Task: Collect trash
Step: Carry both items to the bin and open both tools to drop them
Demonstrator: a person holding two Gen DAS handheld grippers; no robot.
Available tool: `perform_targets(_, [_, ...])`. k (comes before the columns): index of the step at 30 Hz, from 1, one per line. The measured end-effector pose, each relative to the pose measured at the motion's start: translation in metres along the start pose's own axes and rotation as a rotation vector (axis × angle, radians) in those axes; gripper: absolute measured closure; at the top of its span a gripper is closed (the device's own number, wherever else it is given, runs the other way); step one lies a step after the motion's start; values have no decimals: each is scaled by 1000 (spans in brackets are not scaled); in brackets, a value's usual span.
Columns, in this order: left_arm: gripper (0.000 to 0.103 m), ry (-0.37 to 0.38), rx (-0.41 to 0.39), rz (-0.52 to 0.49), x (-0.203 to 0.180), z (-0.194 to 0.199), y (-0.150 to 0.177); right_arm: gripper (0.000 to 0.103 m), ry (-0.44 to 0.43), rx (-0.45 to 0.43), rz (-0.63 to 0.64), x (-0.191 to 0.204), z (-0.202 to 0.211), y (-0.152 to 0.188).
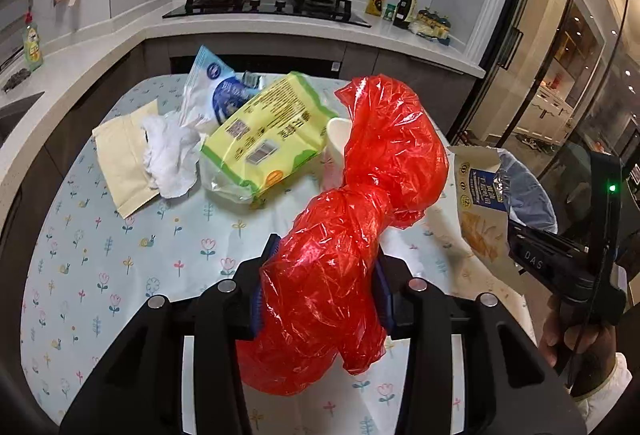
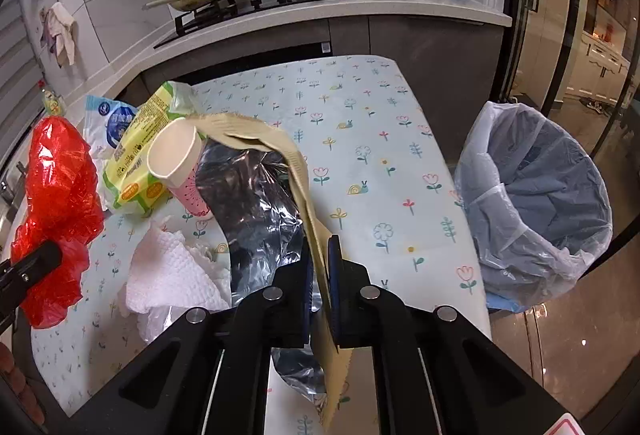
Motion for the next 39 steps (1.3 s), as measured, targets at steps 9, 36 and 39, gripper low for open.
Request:
perform_targets(9, [63, 129, -54, -109, -103, 21, -28, 96, 73, -115, -71, -60, 60, -16])
perform_targets(36, [59, 289, 83, -326, -345, -111, -55, 90, 223, -137, -393, -275, 35, -52])
perform_targets(39, [55, 277, 98, -327, -352, -120, -54, 73, 233, -157, -395, -276, 38, -53])
Point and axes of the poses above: each gripper's, at about its wrist camera, not at the fingertips, and z roughly against the way its jaws point, x to its left, y to its underside, the point moved 6 cm from there along -z, roughly the way its jaws point, and after that the axes turned 9 degrees about -y, right-handed, at the moved point
